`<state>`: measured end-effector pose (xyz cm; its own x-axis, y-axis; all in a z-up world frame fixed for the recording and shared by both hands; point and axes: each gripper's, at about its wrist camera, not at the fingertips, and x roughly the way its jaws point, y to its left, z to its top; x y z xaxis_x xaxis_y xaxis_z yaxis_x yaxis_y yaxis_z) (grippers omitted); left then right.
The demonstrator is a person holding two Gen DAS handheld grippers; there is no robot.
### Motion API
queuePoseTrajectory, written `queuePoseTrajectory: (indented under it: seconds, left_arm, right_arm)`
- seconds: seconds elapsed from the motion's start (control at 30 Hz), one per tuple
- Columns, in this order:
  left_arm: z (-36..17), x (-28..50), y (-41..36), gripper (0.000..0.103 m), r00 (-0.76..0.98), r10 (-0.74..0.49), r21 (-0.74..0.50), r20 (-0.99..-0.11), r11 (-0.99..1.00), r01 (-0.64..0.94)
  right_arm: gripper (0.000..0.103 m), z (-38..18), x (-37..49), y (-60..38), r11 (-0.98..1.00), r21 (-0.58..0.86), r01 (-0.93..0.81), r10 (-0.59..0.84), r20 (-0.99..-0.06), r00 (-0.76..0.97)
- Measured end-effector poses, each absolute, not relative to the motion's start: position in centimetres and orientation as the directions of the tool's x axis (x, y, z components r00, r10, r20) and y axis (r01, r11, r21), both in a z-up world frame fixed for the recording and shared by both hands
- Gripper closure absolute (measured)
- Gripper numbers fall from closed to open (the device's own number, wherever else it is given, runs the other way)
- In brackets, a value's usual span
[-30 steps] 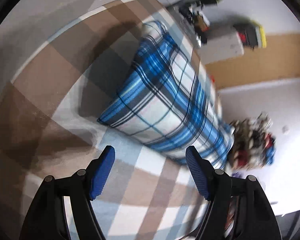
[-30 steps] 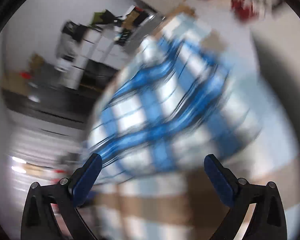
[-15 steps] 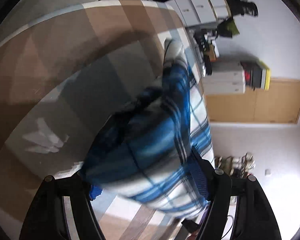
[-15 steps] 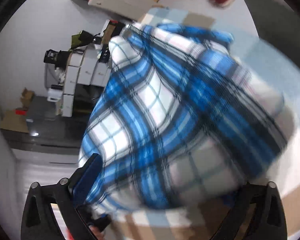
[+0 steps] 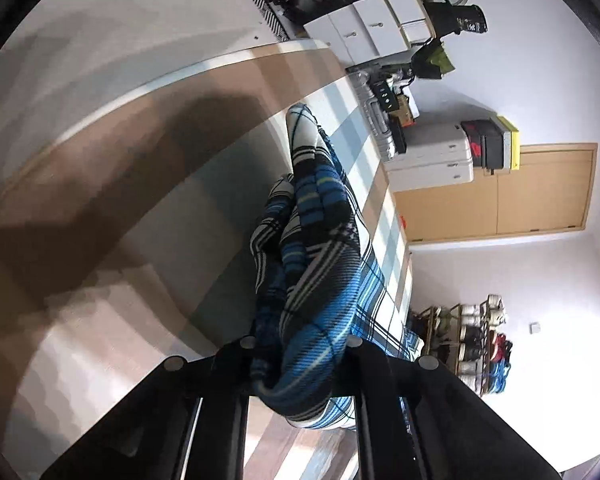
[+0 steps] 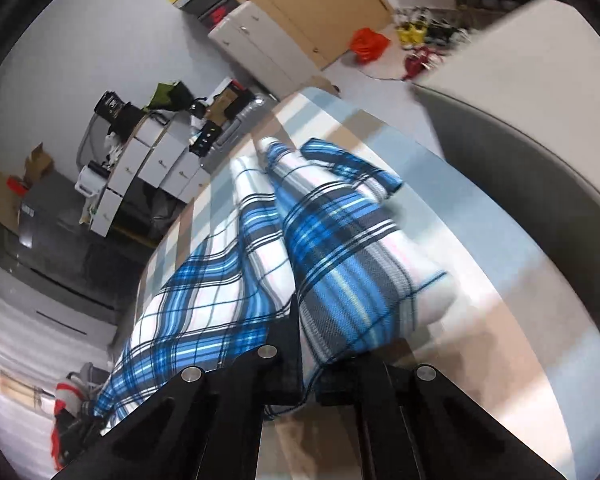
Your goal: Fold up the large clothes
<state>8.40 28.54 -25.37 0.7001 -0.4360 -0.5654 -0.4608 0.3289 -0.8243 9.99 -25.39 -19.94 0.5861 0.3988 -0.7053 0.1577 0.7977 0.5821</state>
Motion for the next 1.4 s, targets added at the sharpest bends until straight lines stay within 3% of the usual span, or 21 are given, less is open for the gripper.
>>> queuePoseTrajectory:
  seconds: [0.23, 0.3, 0.37, 0.43, 0.47, 0.5, 0.6, 0.67, 0.7, 0.73, 0.8, 0.9, 1.03, 1.13, 1.23, 1.3, 1.4]
  left_arm:
    - [-27.2, 4.2, 29.5, 0.096, 0.585, -0.579, -0.819, -0.569, 0.328, -0.471]
    - [-27.2, 4.2, 30.0, 0.086, 0.502, -0.617, -0.784, -0.606, 0.357, -0.508]
    - [-26.2, 3.5, 30.3, 0.082, 0.491, -0.629, -0.789, -0.603, 0.379, -0.484]
    - [-24.1, 2.6, 30.3, 0.062, 0.509, -0.600, -0.785, -0.618, 0.431, -0.445]
    - [-23.0, 2.2, 30.3, 0.043, 0.516, -0.578, -0.775, -0.632, 0.462, -0.431]
    - [-21.9, 1.7, 30.2, 0.039, 0.527, -0.551, -0.762, -0.647, 0.494, -0.419]
    - [-18.0, 1.2, 28.6, 0.039, 0.553, -0.473, -0.704, -0.686, 0.623, -0.341]
    - [-16.3, 1.5, 26.3, 0.039, 0.539, -0.476, -0.676, -0.695, 0.687, -0.265]
    - [-15.9, 1.6, 25.2, 0.039, 0.535, -0.476, -0.663, -0.698, 0.711, -0.233]
    - [-15.2, 2.1, 23.3, 0.039, 0.527, -0.481, -0.648, -0.700, 0.739, -0.186]
    - [-15.2, 3.8, 19.4, 0.036, 0.482, -0.514, -0.623, -0.710, 0.777, -0.089]
    - [-18.0, 5.2, 15.9, 0.036, 0.419, -0.513, -0.582, -0.749, 0.812, -0.046]
    - [-23.5, 9.6, 14.3, 0.037, 0.339, -0.496, -0.563, -0.799, 0.816, -0.134]
    - [-25.9, 11.4, 15.2, 0.037, 0.352, -0.450, -0.535, -0.821, 0.821, -0.197]
    - [-27.6, 11.6, 16.3, 0.037, 0.372, -0.459, -0.552, -0.807, 0.810, -0.197]
    - [-27.8, 11.4, 16.6, 0.037, 0.387, -0.478, -0.571, -0.789, 0.803, -0.171]
    - [-27.0, 10.9, 16.3, 0.037, 0.382, -0.468, -0.548, -0.797, 0.826, -0.131]
  right_arm:
    - [0.100, -21.0, 0.5, -28.5, 0.764, 0.601, 0.236, 0.440, -0.752, 0.491]
    - [0.099, -21.4, -0.9, -29.2, 0.757, 0.599, 0.260, 0.469, -0.776, 0.421]
    - [0.098, -21.5, -1.4, -29.9, 0.749, 0.602, 0.276, 0.501, -0.787, 0.360]
    - [0.097, -20.8, -1.5, -30.6, 0.753, 0.598, 0.275, 0.504, -0.792, 0.344]
    - [0.095, -20.1, -1.7, -31.0, 0.755, 0.598, 0.270, 0.497, -0.790, 0.359]
    - [0.094, -19.2, -1.9, -31.4, 0.771, 0.582, 0.259, 0.479, -0.797, 0.367]
    - [0.074, -16.4, -2.2, -31.6, 0.838, 0.500, 0.219, 0.387, -0.826, 0.409]
    - [0.016, -13.8, -3.1, -31.3, 0.888, 0.428, 0.170, 0.305, -0.822, 0.480]
    - [0.009, -12.5, -3.2, -30.8, 0.907, 0.391, 0.160, 0.257, -0.812, 0.525]
    - [0.007, -10.9, -3.4, -30.1, 0.922, 0.360, 0.143, 0.213, -0.780, 0.588]
    - [0.007, -8.8, -2.6, -26.8, 0.941, 0.338, -0.017, 0.274, -0.730, 0.627]
    - [0.007, -8.5, -0.4, -19.1, 0.960, 0.180, -0.215, 0.272, -0.780, 0.563]
    - [0.009, -12.3, 2.0, -7.8, 0.878, -0.147, -0.455, 0.137, -0.834, 0.534]
    - [0.009, -17.9, 4.2, -4.6, 0.815, -0.286, -0.504, -0.008, -0.875, 0.483]
    - [0.010, -22.5, 6.5, -5.4, 0.822, -0.264, -0.504, -0.074, -0.928, 0.365]
    - [0.001, -23.3, 7.2, -6.0, 0.831, -0.231, -0.506, -0.049, -0.937, 0.347]
    - [0.001, -23.2, 8.1, -7.1, 0.842, -0.153, -0.517, -0.009, -0.963, 0.271]
